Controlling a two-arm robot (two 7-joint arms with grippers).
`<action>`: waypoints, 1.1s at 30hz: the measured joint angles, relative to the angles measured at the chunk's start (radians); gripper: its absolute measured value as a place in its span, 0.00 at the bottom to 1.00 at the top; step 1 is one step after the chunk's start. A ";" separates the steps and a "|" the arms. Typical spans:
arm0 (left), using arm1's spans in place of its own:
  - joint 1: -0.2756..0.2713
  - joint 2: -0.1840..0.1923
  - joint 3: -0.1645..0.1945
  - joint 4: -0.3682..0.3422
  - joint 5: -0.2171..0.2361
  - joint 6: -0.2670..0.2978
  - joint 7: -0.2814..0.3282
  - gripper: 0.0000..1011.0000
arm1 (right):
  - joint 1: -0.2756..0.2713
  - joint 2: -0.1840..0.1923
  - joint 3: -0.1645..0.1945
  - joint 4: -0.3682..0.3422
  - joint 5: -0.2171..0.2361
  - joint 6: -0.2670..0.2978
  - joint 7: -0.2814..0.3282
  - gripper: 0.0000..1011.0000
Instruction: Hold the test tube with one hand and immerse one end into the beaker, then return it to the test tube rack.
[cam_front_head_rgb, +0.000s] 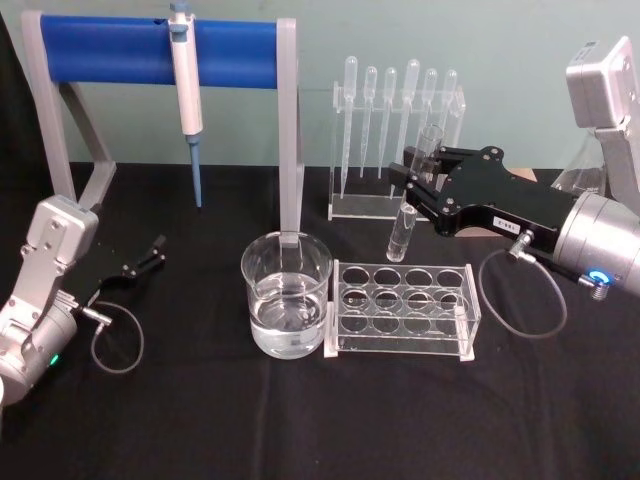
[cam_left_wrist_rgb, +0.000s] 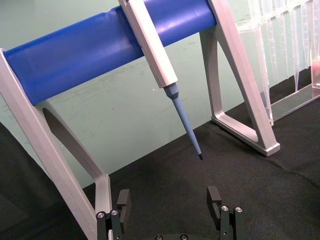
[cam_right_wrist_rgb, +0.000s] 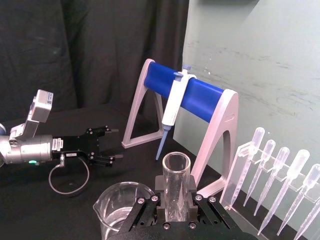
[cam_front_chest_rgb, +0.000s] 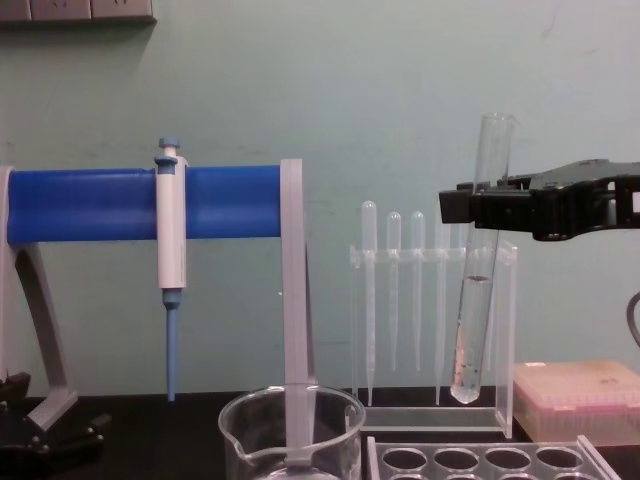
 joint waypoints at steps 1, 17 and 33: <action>0.000 0.000 0.000 0.000 0.000 0.000 0.000 0.99 | 0.000 0.000 0.000 0.000 0.000 0.000 0.000 0.22; 0.000 0.000 0.000 0.000 0.000 0.000 0.000 0.99 | 0.000 0.000 0.000 0.000 0.000 0.000 0.000 0.22; 0.000 0.000 0.000 0.000 0.000 0.000 0.000 0.99 | 0.000 0.000 0.000 0.000 0.000 0.000 0.000 0.22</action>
